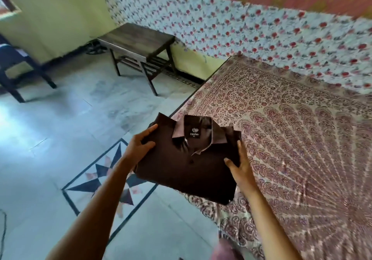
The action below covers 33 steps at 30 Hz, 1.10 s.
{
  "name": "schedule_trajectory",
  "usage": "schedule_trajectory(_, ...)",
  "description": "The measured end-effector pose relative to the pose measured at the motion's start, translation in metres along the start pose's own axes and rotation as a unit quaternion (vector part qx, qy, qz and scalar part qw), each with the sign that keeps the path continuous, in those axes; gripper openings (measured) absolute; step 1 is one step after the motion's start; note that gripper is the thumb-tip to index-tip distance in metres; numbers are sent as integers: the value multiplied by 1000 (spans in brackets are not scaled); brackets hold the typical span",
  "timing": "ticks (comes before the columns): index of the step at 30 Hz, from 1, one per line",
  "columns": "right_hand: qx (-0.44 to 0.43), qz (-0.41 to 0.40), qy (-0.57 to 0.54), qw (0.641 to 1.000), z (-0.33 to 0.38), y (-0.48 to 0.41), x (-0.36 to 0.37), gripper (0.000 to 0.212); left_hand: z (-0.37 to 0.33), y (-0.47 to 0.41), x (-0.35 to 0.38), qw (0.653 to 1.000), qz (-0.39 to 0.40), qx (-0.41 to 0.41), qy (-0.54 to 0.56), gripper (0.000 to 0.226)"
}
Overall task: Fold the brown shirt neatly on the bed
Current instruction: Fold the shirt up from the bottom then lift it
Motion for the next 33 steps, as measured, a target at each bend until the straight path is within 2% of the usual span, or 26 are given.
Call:
schedule_trajectory(3,5,4,25,1000,-8,-5,33,76,23,-24,-22,999,1,-4,-51,66)
schedule_trajectory(9,82,-32,31,996,-60,-26,79,79,76,-85,-16,975,51,-8,-218,66)
schedule_trajectory(16,168,-59,79,981,-123,-54,129,81,133,-170,11,952,117,-1,-283,71)
schedule_trajectory(19,187,-63,108,974,-142,-80,137,81,147,-209,23,938,115,19,-327,69)
schedule_trajectory(28,180,-115,194,957,-228,-159,146,77,199,-328,80,947,162,36,-274,66)
schedule_trajectory(33,201,-143,278,928,-265,-170,154,74,234,-358,104,939,168,49,-296,63)
Point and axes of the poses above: each hand's wrist, its own y-axis away from the middle knuckle, its own x-axis out of the palm, z = x × y, the point moved 9 cm from there along -y, towards the middle knuckle, and after that the axes turned 9 degrees about -x, right-handed, at the moved point
